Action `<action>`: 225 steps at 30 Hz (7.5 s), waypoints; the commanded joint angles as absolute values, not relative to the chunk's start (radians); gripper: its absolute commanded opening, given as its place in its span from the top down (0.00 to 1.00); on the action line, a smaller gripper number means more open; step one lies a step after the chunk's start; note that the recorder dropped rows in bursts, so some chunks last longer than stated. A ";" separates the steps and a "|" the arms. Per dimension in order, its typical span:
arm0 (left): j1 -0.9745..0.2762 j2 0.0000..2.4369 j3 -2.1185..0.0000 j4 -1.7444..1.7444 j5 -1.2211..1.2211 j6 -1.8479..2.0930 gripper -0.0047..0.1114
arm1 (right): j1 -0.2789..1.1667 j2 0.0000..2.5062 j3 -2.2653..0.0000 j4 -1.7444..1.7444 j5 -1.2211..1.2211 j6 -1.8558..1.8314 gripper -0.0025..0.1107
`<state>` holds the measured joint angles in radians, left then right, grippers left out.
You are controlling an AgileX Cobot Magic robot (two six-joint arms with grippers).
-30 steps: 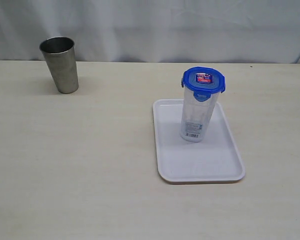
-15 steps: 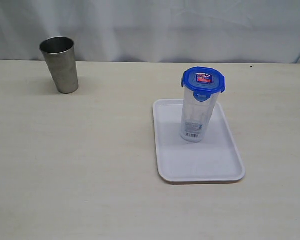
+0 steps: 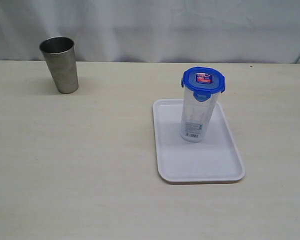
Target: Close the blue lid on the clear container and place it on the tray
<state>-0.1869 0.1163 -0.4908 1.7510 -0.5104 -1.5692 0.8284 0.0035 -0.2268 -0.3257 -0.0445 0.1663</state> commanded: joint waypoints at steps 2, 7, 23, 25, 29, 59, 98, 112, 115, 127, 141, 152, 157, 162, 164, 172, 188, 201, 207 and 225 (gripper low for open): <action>-0.186 0.111 -0.484 1.744 -0.508 -1.578 0.96 | 0.823 0.000 -0.222 -0.322 -0.048 0.169 0.94; -0.186 0.111 -0.482 1.744 -0.507 -1.576 0.96 | 0.823 0.000 -0.222 -0.322 -0.048 0.169 0.94; -0.186 0.111 -0.325 0.839 -0.243 -1.081 0.96 | 0.823 0.000 -0.222 -0.322 -0.048 0.169 0.94; -0.186 0.111 -0.296 0.681 -0.209 -0.925 0.96 | 0.823 0.000 -0.222 -0.322 -0.048 0.169 0.94; -0.186 0.111 -0.248 0.379 -0.148 -0.573 0.96 | 0.823 0.000 -0.222 -0.322 -0.048 0.169 0.94; 0.062 0.000 0.000 -0.063 0.106 0.104 0.96 | 0.823 0.000 -0.222 -0.322 -0.048 0.169 0.94; 0.062 0.000 0.000 -0.035 0.308 0.097 0.96 | 0.823 0.000 -0.222 -0.322 -0.048 0.169 0.94; 0.062 0.000 0.000 -0.037 0.308 0.097 0.96 | 0.823 0.000 -0.222 -0.322 -0.048 0.169 0.94; 0.062 0.000 0.000 -0.037 0.308 0.097 0.96 | 0.823 0.000 -0.222 -0.322 -0.048 0.169 0.94; 0.062 0.000 0.000 -0.037 0.308 0.097 0.96 | 0.823 0.000 -0.222 -0.322 -0.048 0.169 0.94; 0.062 0.000 0.000 -0.037 0.308 0.099 0.96 | 0.823 0.000 -0.222 -0.322 -0.052 0.169 0.94; 0.062 0.000 0.000 -0.037 0.308 0.099 0.96 | 0.767 0.000 -0.030 -0.079 -0.411 -0.042 0.94; 0.062 0.000 0.000 -0.037 0.308 0.099 0.96 | 0.611 0.000 0.000 -0.034 -0.422 -0.052 0.94; 0.062 0.000 0.000 -0.037 0.308 0.099 0.96 | 0.386 0.000 0.000 -0.034 -0.387 -0.029 0.94; 0.062 0.000 0.000 -0.037 0.308 0.099 0.96 | 0.309 0.000 0.000 -0.034 -0.373 -0.029 0.94; 0.062 0.000 0.000 -0.037 0.308 0.099 0.96 | 0.085 0.000 0.000 -0.034 -0.173 -0.029 0.94; 0.062 0.000 0.000 -0.037 0.308 0.099 0.96 | 0.023 0.000 0.000 -0.034 0.147 -0.029 0.94; 0.062 0.000 0.000 -0.037 0.308 0.099 0.96 | 0.023 0.000 0.000 -0.034 0.327 -0.029 0.94; 0.062 0.000 0.000 -0.037 0.308 0.099 0.96 | 0.023 0.000 0.000 -0.031 0.334 -0.029 0.94; 0.062 0.000 0.000 -0.037 0.308 0.099 0.96 | 0.023 0.000 0.000 -0.011 0.338 -0.029 0.94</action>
<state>0.0575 0.0027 -0.0032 -0.0388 0.3142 0.1030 0.0282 0.0035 -0.0022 -0.0155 0.3327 -0.0333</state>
